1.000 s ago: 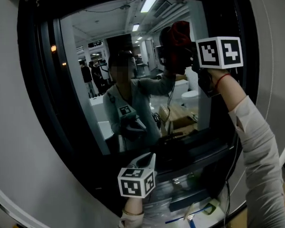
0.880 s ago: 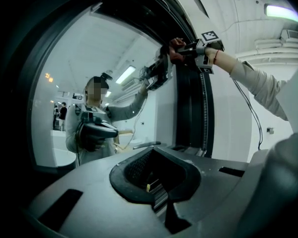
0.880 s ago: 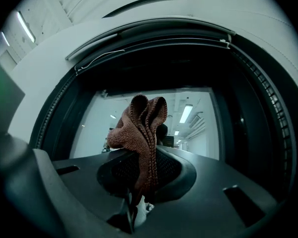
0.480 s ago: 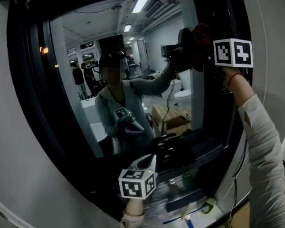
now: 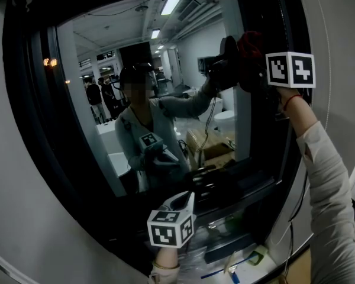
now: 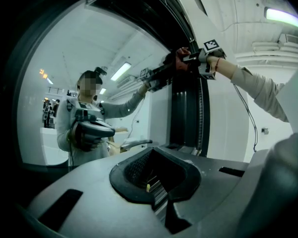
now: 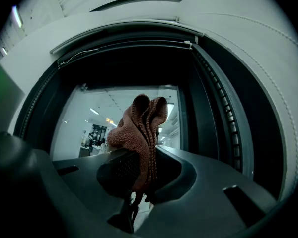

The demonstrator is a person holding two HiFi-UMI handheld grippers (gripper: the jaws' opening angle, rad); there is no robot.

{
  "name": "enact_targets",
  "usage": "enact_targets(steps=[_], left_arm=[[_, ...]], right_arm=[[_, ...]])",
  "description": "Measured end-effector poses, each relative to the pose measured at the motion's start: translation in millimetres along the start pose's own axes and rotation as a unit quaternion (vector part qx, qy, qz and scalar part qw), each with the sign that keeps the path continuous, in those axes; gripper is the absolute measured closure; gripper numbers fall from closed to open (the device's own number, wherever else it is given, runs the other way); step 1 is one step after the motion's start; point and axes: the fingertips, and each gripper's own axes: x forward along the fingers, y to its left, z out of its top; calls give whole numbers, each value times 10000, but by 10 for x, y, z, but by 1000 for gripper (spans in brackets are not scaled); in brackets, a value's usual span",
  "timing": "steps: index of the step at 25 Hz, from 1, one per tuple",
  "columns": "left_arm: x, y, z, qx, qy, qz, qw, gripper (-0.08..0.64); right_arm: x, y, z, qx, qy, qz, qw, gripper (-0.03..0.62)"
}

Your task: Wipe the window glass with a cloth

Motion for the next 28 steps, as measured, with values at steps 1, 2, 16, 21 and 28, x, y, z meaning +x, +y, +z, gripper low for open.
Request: enact_targets(steps=[1, 2, 16, 21, 28], left_arm=[[-7, -2, 8, 0, -1, 1, 10000, 555], [-15, -3, 8, 3, -2, 8, 10000, 555], [-338, 212, -72, -81, -19, 405, 9991, 555], [-586, 334, -103, -126, -4, 684, 9976, 555], [-956, 501, -216, -316, -6, 1129, 9931, 555]], right_arm=[[-23, 31, 8, 23, -27, 53, 10000, 541], [-53, 68, 9, 52, -59, 108, 9999, 541], [-404, 1229, -35, 65, -507, 1397, 9889, 541], [-459, 1790, -114, 216, -600, 2058, 9765, 541], [-406, 2539, -260, 559, -541, 2818, 9563, 541]])
